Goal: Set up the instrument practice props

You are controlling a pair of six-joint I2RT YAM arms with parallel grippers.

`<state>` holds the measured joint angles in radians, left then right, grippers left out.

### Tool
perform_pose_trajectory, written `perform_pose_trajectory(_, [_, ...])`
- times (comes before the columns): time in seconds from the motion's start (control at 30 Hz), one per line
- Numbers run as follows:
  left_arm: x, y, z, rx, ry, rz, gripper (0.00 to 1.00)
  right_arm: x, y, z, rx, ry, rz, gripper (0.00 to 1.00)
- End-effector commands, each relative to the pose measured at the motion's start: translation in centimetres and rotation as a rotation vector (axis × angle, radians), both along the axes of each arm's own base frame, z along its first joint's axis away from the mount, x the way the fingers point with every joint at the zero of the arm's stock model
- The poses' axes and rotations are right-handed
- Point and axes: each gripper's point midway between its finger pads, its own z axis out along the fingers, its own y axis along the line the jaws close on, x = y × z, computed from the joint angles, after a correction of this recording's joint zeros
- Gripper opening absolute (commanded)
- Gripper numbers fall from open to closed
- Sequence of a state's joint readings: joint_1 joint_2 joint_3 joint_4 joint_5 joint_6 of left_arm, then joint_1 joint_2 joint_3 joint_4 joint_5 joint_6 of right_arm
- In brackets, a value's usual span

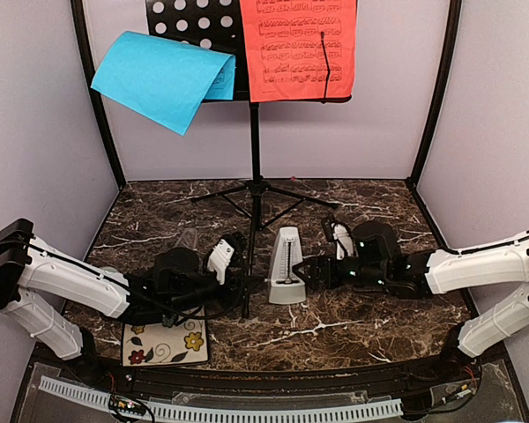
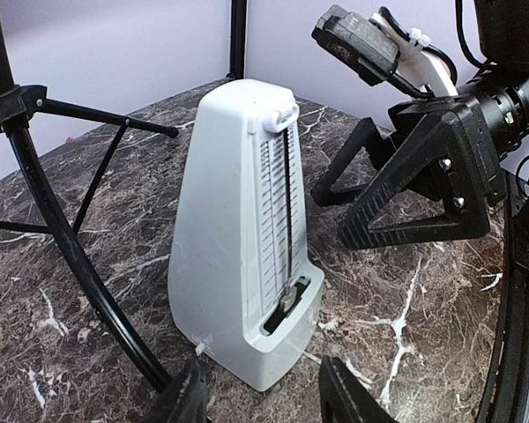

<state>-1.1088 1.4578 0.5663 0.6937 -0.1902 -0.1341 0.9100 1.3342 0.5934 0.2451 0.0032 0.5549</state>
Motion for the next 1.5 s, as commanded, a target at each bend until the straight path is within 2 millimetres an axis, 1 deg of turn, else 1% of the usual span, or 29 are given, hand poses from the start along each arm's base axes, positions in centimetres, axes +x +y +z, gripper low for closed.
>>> perform_pose_trajectory(0.0, [0.0, -0.1, 1.2, -0.018, -0.016, -0.01, 0.45, 0.8, 2.1, 3.5, 0.068, -0.079, 0.03, 0.9])
perform_pose_trajectory(0.17, [0.0, -0.1, 1.1, -0.02, -0.013, -0.008, 0.45, 1.6, 3.0, 4.2, 0.068, -0.084, 0.026, 0.87])
perform_pose_trajectory(0.3, [0.0, -0.1, 1.2, -0.022, -0.015, -0.01, 0.45, 2.1, 3.3, 4.4, 0.069, -0.088, 0.011, 0.83])
perform_pose_trajectory(0.53, [-0.1, 0.1, 1.0, -0.016, -0.015, -0.009, 0.44, 2.7, 2.1, 4.0, 0.04, -0.095, -0.058, 0.72])
perform_pose_trajectory(0.8, [-0.1, 0.1, 0.9, -0.013, -0.018, -0.01, 0.44, 2.3, 1.4, 3.6, 0.032, -0.091, -0.065, 0.58])
perform_pose_trajectory(0.9, [0.0, 0.1, 1.0, -0.013, -0.02, -0.011, 0.44, 2.1, 1.3, 3.4, 0.029, -0.088, -0.059, 0.56])
perform_pose_trajectory(1.03, [0.0, 0.0, 1.0, -0.013, -0.021, -0.013, 0.44, 1.8, 1.3, 3.3, 0.032, -0.084, -0.043, 0.57])
perform_pose_trajectory(1.1, [0.0, 0.0, 1.0, -0.013, -0.021, -0.013, 0.44, 1.6, 1.5, 3.4, 0.038, -0.083, -0.029, 0.62])
perform_pose_trajectory(1.17, [0.0, -0.1, 1.0, -0.012, -0.02, -0.013, 0.44, 1.3, 1.7, 3.4, 0.044, -0.082, -0.01, 0.69])
perform_pose_trajectory(1.37, [0.0, -0.2, 1.1, -0.011, -0.024, -0.016, 0.44, 1.3, 2.3, 3.8, 0.055, -0.091, -0.001, 0.75])
perform_pose_trajectory(1.47, [0.0, -0.2, 1.1, -0.012, -0.023, -0.016, 0.44, 1.3, 2.8, 4.0, 0.049, -0.103, 0.0, 0.8])
